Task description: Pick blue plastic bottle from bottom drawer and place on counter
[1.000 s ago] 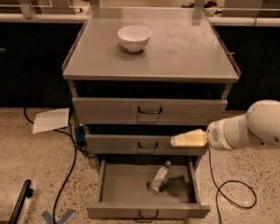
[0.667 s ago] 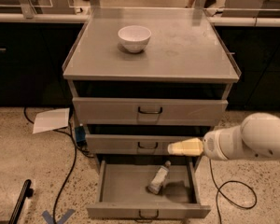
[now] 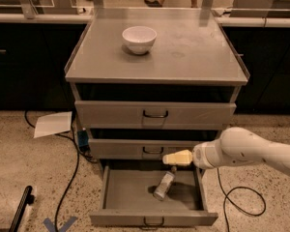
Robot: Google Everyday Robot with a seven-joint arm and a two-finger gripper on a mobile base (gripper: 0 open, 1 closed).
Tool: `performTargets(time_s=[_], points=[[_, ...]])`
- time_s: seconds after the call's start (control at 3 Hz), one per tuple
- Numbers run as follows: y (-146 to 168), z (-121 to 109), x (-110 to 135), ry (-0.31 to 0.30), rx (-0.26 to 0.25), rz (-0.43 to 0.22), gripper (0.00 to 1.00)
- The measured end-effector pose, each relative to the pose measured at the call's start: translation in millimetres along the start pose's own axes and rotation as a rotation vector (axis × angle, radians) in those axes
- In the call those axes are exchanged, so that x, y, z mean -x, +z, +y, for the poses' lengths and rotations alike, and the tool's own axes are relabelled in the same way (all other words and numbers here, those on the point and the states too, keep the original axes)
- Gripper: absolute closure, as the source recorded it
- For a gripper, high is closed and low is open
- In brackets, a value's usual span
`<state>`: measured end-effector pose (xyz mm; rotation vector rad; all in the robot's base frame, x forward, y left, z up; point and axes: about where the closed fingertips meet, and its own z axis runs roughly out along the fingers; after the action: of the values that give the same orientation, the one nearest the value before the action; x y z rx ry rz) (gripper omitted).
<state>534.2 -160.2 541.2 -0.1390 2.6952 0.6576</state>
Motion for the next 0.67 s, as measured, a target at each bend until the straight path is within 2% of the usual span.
performTargets(time_s=[0.33,0.67], points=[[52.6,-23.9,0.4,0.035,-0.001,0.034,0.0],[52.7,-23.9,0.4,0.035,-0.001,0.034,0.0]])
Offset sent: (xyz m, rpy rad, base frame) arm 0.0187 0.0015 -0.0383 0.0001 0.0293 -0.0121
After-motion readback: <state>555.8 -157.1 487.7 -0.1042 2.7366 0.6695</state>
